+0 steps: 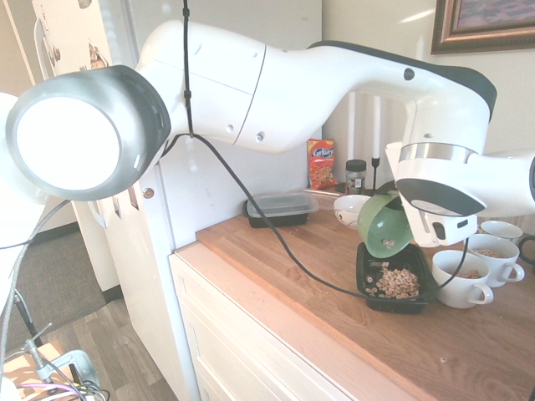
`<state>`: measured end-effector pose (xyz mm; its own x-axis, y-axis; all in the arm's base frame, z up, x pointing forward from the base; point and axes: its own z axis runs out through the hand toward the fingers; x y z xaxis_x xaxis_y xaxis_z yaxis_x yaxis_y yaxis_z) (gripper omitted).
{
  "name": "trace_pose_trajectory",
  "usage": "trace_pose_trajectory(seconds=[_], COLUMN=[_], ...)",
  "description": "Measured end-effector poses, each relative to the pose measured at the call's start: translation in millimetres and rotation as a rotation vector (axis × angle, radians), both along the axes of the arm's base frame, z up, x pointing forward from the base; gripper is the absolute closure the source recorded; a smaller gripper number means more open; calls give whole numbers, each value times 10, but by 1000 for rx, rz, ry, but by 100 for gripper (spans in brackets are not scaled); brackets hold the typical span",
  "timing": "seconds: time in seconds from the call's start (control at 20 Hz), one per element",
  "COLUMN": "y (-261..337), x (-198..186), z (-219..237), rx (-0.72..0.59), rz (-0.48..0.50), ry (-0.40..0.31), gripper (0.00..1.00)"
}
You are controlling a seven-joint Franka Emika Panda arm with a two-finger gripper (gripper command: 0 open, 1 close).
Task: Pour the cereal into the box
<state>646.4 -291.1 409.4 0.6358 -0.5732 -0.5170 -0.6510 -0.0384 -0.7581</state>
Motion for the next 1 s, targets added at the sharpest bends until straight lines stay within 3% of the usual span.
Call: trace_pose_trajectory(seconds=[0.35,0.6,1.0], y=[80,220,782], x=[35,108,218], z=[0,24,394], rx=[-3,-77,-522], rz=[14,28,13], ry=[-2,14,71], gripper=[100,100,100])
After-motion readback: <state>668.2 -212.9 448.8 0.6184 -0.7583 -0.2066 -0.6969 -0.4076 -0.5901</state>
